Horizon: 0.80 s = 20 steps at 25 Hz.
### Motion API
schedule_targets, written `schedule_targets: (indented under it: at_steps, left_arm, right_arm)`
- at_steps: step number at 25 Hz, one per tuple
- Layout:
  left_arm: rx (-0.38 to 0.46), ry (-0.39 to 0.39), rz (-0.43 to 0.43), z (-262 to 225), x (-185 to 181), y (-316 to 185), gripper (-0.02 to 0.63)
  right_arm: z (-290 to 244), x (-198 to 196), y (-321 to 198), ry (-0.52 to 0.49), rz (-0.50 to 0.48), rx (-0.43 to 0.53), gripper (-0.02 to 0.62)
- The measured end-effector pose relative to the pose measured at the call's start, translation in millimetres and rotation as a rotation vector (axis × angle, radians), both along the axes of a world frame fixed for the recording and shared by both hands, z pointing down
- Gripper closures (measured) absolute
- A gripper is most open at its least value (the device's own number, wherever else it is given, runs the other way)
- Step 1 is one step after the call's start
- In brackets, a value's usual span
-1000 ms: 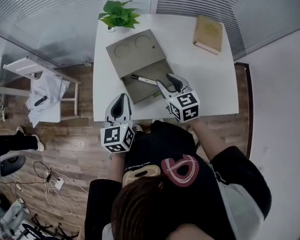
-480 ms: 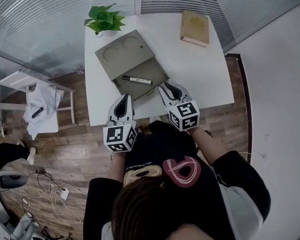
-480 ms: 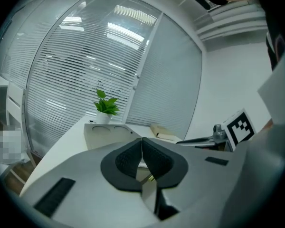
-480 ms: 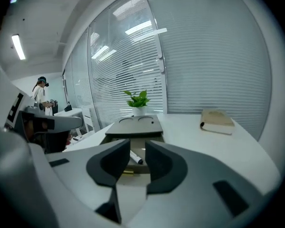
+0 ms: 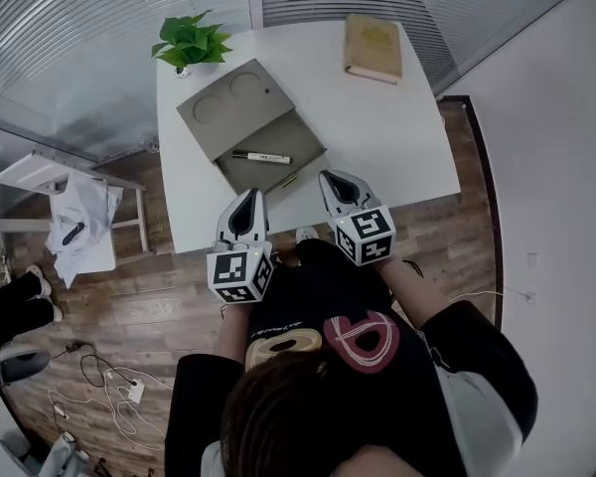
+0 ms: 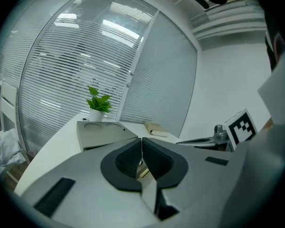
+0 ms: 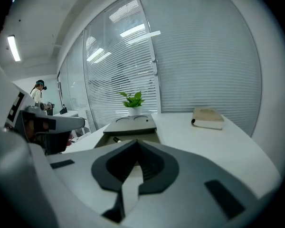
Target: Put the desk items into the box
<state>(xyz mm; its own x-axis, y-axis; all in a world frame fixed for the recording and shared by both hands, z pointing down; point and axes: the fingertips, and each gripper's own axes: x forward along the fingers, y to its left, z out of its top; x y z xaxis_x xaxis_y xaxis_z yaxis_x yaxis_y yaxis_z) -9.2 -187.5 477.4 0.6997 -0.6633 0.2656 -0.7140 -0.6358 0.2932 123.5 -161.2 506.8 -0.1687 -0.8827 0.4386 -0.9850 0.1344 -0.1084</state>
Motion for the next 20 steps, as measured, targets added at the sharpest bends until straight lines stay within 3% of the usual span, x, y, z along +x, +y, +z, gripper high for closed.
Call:
schedule_targets:
  at_steps: [20]
  left_arm:
    - [-0.01, -0.005, 0.016, 5.2, 1.2, 15.4, 0.586]
  right_arm:
    - [2.3, 2.0, 13.5, 0.061, 0.004, -0.009, 0.586]
